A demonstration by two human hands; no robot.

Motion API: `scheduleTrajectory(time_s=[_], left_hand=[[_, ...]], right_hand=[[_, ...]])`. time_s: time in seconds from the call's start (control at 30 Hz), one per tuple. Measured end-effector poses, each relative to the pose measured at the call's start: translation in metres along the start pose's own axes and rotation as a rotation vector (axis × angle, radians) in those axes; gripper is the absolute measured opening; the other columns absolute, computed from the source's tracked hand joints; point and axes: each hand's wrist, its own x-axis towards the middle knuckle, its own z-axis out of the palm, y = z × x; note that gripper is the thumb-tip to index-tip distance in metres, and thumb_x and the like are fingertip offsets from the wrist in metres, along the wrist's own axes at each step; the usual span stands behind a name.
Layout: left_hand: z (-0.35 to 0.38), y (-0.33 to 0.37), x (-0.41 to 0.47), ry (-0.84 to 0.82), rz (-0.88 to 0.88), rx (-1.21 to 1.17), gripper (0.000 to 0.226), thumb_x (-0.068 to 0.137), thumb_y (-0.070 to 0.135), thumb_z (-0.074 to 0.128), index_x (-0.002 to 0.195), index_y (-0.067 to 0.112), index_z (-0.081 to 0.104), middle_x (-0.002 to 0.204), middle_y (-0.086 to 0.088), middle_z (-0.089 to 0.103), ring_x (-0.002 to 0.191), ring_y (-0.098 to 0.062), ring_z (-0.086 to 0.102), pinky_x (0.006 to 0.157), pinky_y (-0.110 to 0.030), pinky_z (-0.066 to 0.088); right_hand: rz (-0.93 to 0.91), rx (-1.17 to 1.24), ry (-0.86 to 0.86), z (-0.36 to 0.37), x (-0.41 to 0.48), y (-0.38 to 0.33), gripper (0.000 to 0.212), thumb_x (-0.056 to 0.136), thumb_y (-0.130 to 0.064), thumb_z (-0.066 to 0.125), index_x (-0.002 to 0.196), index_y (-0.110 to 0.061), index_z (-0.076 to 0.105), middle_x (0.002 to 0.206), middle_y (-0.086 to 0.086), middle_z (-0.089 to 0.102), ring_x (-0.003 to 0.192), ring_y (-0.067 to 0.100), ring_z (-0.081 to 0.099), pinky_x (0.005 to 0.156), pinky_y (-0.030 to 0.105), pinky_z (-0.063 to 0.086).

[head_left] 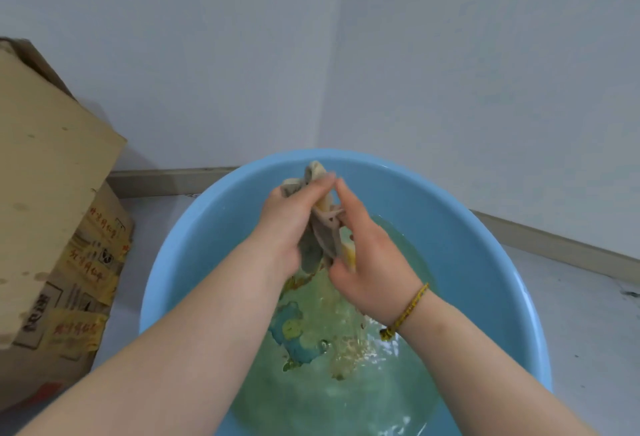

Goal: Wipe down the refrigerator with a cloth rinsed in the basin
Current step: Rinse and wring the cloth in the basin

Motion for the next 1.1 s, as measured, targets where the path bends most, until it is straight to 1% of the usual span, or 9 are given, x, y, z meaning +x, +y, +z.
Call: scheduleTrajectory(time_s=[0.17,0.23,0.33,0.47,0.6,0.73,0.87,1.0,1.1], left_hand=[[-0.008,0.006,0.009,0.06,0.088,-0.11,0.011,0.087,0.01,0.056,0.077,0.015,0.057,0.061,0.001,0.06,0.049,-0.008,0.058,0.051,-0.018,0.047],[-0.008,0.012,0.009,-0.034,0.038,-0.2,0.011,0.089,0.016,0.053,0.08,0.016,0.059,0.066,0.001,0.063,0.057,-0.009,0.062,0.058,-0.024,0.049],[-0.001,0.018,0.004,-0.192,-0.076,-0.303,0.033,0.092,0.024,0.046,0.068,0.014,0.065,0.056,-0.001,0.066,0.052,-0.012,0.065,0.057,-0.029,0.05],[0.003,0.016,-0.003,-0.285,-0.089,-0.36,0.053,0.093,0.032,0.042,0.051,0.012,0.069,0.053,-0.004,0.063,0.047,-0.012,0.064,0.05,-0.023,0.054],[-0.01,0.012,0.003,-0.346,-0.21,-0.303,0.073,0.084,0.062,0.037,0.036,0.012,0.059,0.073,-0.006,0.066,0.06,-0.019,0.061,0.067,-0.032,0.049],[-0.023,-0.004,-0.003,-0.701,-0.432,-0.005,0.049,0.054,0.04,0.083,0.087,0.006,0.069,0.088,-0.011,0.067,0.081,-0.022,0.067,0.074,-0.039,0.055],[-0.03,0.007,-0.006,-1.016,-0.482,0.503,0.069,0.042,0.034,0.086,0.094,0.003,0.053,0.071,0.002,0.069,0.065,-0.005,0.064,0.059,-0.017,0.052],[-0.017,0.017,-0.002,-0.656,-0.177,1.411,0.029,0.069,0.026,0.075,0.08,0.015,0.05,0.071,0.002,0.053,0.068,-0.011,0.055,0.065,-0.021,0.048],[-0.004,-0.001,-0.007,-0.451,0.136,1.85,0.016,0.077,0.02,0.064,0.086,0.016,0.052,0.073,0.002,0.053,0.075,-0.018,0.054,0.056,-0.022,0.042]], right_hand=[[0.099,0.184,0.216,-0.004,0.001,0.009,0.083,0.066,-0.04,0.06,0.125,-0.05,0.002,0.125,-0.027,0.034,0.124,-0.009,0.033,0.101,0.006,0.027],[0.256,0.199,0.142,-0.004,0.004,0.012,0.109,0.063,-0.033,0.079,0.124,-0.05,-0.01,0.133,-0.023,0.016,0.135,-0.001,0.015,0.114,0.02,0.015],[0.373,0.389,-0.008,0.005,0.009,0.01,0.121,0.066,-0.012,0.08,0.139,-0.036,-0.014,0.131,-0.023,0.028,0.119,-0.009,0.034,0.1,0.011,0.034],[0.326,0.337,0.122,0.007,0.02,0.018,0.073,0.072,-0.004,0.072,0.13,-0.026,0.033,0.096,-0.023,0.049,0.092,0.003,0.057,0.078,0.013,0.044],[-0.059,-0.54,0.476,-0.003,0.022,0.048,0.009,0.065,-0.022,0.051,0.063,-0.015,0.057,0.055,-0.001,0.054,0.063,0.024,0.049,0.056,0.027,0.032],[-0.571,-0.718,0.548,-0.016,0.028,0.058,0.018,0.083,-0.005,0.041,0.068,-0.008,0.052,0.062,0.008,0.056,0.083,0.022,0.045,0.101,0.036,0.033],[-0.669,-0.863,0.25,-0.022,0.032,0.039,0.01,0.074,-0.009,0.042,0.077,-0.014,0.034,0.058,0.003,0.054,0.049,0.02,0.049,0.04,0.022,0.033],[-0.382,-0.932,0.053,-0.01,0.029,0.031,0.029,0.071,-0.018,0.034,0.097,-0.018,0.049,0.059,-0.001,0.054,0.04,0.016,0.052,0.04,0.017,0.01],[-0.011,-0.835,-0.3,-0.002,0.031,0.025,0.029,0.089,-0.012,0.041,0.117,-0.012,0.05,0.105,0.009,0.061,0.092,0.028,0.063,0.06,0.028,0.039]])
